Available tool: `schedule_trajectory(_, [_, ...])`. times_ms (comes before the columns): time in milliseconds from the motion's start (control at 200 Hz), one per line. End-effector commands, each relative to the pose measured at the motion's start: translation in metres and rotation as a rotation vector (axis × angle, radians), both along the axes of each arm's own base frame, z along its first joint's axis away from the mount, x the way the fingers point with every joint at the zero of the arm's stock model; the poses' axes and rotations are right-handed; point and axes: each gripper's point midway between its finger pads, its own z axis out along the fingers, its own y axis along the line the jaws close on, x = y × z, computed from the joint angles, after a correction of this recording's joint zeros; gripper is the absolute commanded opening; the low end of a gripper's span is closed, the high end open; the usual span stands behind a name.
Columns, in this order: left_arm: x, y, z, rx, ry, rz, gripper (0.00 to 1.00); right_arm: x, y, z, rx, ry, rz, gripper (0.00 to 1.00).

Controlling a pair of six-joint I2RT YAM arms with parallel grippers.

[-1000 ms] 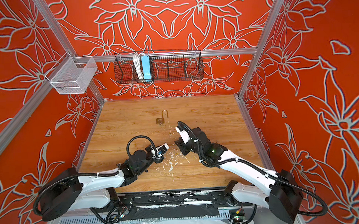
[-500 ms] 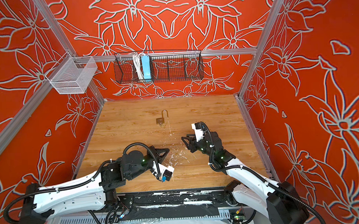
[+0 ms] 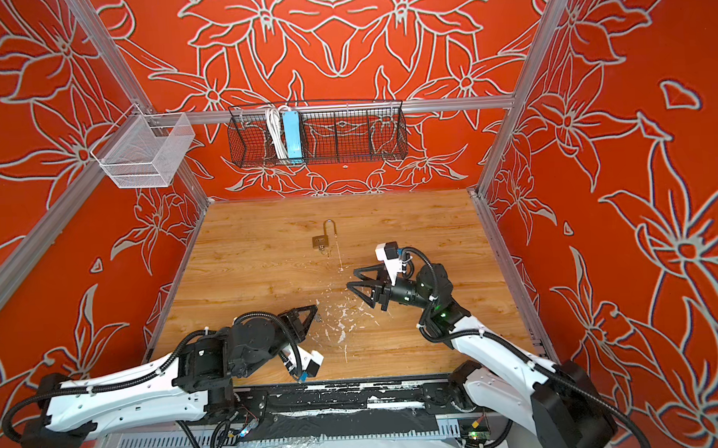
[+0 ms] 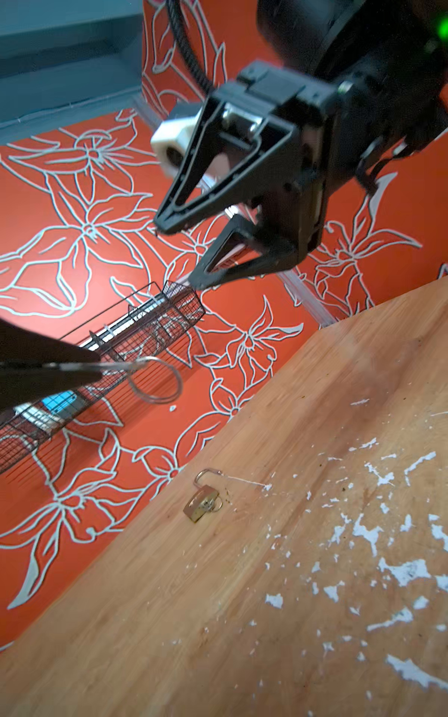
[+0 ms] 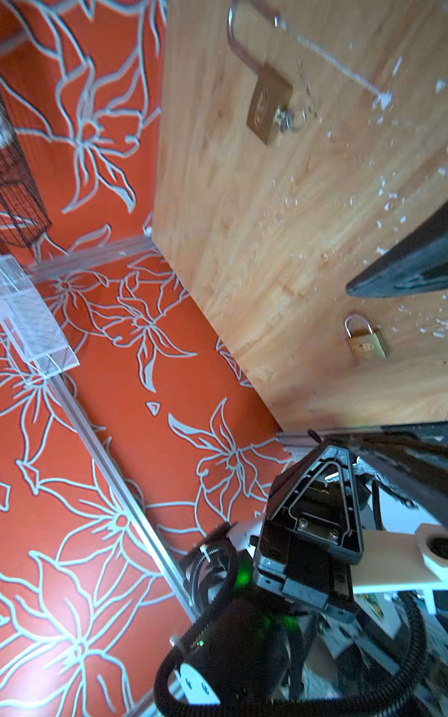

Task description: Unlock with the key

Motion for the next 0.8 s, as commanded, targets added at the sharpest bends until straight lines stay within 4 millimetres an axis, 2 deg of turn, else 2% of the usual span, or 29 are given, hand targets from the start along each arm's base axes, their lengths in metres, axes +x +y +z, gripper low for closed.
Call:
schedule_trajectory(0, [-0.009,0.000,0.008,0.039,-0.048,-0.057,0.00,-0.028,0.016,0.021,0.036,-0.045,0.197,0.61])
schedule_trajectory(140, [-0.008,-0.001,0.006,0.034,-0.061,-0.051,0.00,-0.055,0.041,0.014,-0.020,-0.063,0.346,0.63])
schedule_trajectory(255, [-0.006,-0.001,0.007,0.029,-0.068,-0.040,0.00,-0.069,0.053,0.007,-0.055,-0.047,0.427,0.64])
schedule_trajectory(530, [-0.010,0.001,0.031,-0.105,-0.095,-0.049,0.00,-0.064,0.065,-0.011,-0.122,-0.004,0.428,0.66])
schedule_trajectory(796, [-0.010,0.000,0.027,-0.100,-0.091,-0.051,0.00,-0.078,0.079,-0.017,-0.124,0.012,0.515,0.66])
